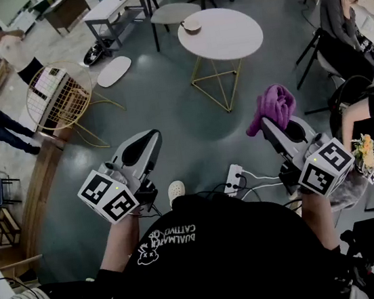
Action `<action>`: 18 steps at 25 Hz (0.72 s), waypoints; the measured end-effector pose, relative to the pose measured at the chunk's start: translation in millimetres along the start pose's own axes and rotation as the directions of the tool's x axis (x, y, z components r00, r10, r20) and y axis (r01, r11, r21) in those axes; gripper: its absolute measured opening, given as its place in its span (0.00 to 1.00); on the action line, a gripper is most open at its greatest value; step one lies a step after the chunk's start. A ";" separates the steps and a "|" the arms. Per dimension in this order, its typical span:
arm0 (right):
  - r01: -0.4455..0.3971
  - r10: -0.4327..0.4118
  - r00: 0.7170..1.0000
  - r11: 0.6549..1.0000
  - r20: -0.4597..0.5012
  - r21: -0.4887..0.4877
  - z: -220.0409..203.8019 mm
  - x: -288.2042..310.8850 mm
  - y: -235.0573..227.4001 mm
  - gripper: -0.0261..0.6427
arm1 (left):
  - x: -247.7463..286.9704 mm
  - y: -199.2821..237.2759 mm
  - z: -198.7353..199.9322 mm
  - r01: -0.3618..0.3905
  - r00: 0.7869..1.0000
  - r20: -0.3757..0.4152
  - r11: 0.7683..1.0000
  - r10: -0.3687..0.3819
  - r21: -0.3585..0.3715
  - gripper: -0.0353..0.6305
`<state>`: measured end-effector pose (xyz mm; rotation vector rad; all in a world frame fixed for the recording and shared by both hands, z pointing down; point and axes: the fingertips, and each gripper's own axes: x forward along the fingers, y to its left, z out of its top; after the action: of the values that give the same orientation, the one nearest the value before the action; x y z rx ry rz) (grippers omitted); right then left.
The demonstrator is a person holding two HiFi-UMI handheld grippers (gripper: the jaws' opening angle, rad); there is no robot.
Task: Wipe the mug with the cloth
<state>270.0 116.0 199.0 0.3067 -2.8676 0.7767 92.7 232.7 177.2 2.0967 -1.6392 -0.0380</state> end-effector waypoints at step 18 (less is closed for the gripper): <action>0.050 -0.054 0.998 0.990 0.025 0.134 -1.7 85.2 -20.5 0.11 | -6.1 103.7 10.9 -0.012 1.000 -0.028 0.998 0.010 -0.055 0.05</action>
<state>192.6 86.3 227.5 0.4111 -2.8268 0.9631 -6.6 216.8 205.3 2.0381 -1.6153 -0.0500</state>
